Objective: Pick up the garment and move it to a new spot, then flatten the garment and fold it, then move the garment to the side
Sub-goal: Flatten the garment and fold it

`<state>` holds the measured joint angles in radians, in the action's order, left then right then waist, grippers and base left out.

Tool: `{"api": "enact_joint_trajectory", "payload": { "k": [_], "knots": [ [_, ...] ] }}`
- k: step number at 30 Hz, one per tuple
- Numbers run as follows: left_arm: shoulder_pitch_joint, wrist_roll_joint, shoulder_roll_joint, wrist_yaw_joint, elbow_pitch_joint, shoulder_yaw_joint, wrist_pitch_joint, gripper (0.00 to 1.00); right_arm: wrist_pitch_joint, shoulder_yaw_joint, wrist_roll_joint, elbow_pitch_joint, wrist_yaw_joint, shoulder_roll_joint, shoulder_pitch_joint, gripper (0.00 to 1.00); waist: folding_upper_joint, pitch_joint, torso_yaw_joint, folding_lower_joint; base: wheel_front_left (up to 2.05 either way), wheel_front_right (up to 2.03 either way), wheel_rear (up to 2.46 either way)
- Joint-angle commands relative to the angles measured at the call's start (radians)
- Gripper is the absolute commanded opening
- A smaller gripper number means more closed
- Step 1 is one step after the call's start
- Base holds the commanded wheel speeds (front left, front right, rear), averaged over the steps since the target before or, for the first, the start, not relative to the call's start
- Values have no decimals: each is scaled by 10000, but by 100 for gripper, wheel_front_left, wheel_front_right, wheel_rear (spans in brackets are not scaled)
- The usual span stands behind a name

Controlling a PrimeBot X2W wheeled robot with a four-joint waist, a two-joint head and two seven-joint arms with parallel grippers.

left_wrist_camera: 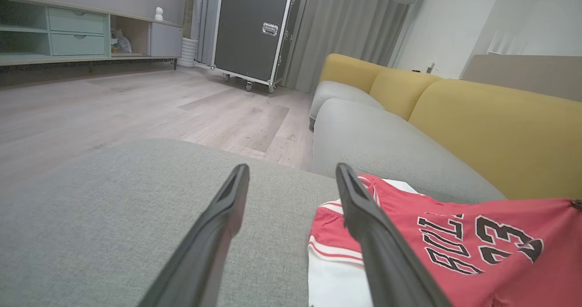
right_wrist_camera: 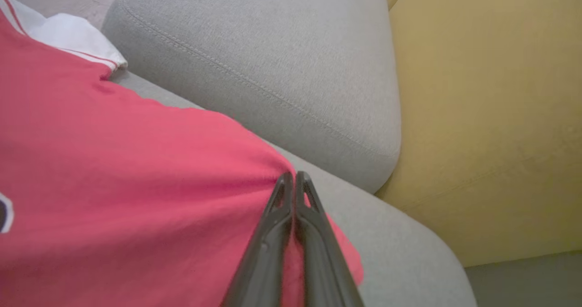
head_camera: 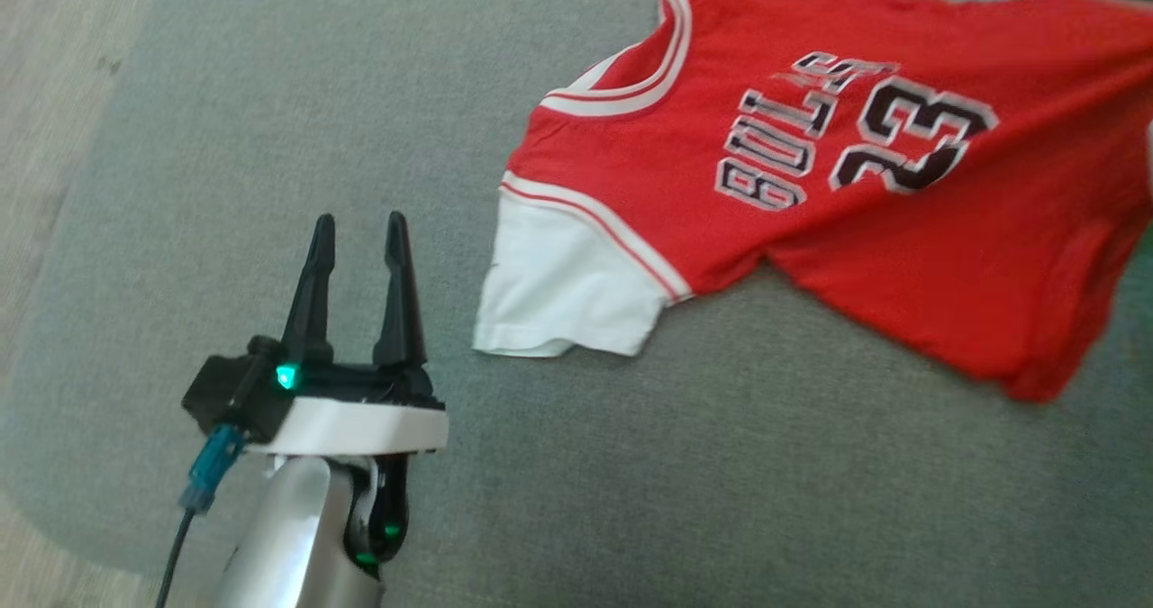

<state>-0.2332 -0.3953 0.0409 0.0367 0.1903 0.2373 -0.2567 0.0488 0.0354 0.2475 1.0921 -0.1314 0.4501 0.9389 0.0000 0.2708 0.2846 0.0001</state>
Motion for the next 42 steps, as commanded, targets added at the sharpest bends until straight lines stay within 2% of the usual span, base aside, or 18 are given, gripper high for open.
{"api": "enact_joint_trajectory", "payload": {
  "k": [1,9,11,12,13,14,22,25,31,36,42],
  "knots": [
    [-405,-82,93,25,-315,-160,-51,100,-148,172,343,-368,7,226,497,0,0,227,216,-1,0,0,0],
    [-668,-329,93,-26,-304,109,-51,100,-409,361,1710,-295,7,614,1178,0,0,561,746,-1,0,0,0],
    [-737,-399,93,-65,-330,169,-51,100,-613,111,2126,-354,7,681,1330,0,0,649,859,-1,0,0,0],
    [-757,-412,93,-75,-339,178,-51,100,-677,39,2296,-374,7,687,1353,20,0,671,874,-1,0,0,0],
    [-772,-418,93,-88,-342,179,-51,100,-694,-87,2393,-350,7,643,1369,75,0,683,874,-1,0,0,0],
    [-782,-415,93,-106,-342,170,-51,100,-661,-294,2417,-301,7,562,1385,100,0,685,857,-1,0,0,0],
    [-739,-193,93,-104,-277,-217,-51,100,-1343,-1598,2493,-176,7,-496,1027,100,0,184,216,-1,0,0,0],
    [-632,-84,93,-89,-274,-473,-51,100,-1921,-2282,2123,-241,7,-1149,788,100,0,-183,-152,-1,0,0,0],
    [-195,178,93,-73,-206,-956,-51,100,-2993,-2915,1185,-676,7,-2636,-134,100,0,-1114,-931,-1,0,0,0],
    [306,311,93,-101,-171,-1270,-51,100,-3098,-2796,-80,-2127,7,-3582,-1625,100,0,-1765,-1490,-1,0,0,0],
    [754,391,93,-72,-84,-1404,-51,100,-3103,-1783,-1654,-4275,7,-3951,-4202,100,0,-2171,-2007,-1,0,0,0]
  ]
}}
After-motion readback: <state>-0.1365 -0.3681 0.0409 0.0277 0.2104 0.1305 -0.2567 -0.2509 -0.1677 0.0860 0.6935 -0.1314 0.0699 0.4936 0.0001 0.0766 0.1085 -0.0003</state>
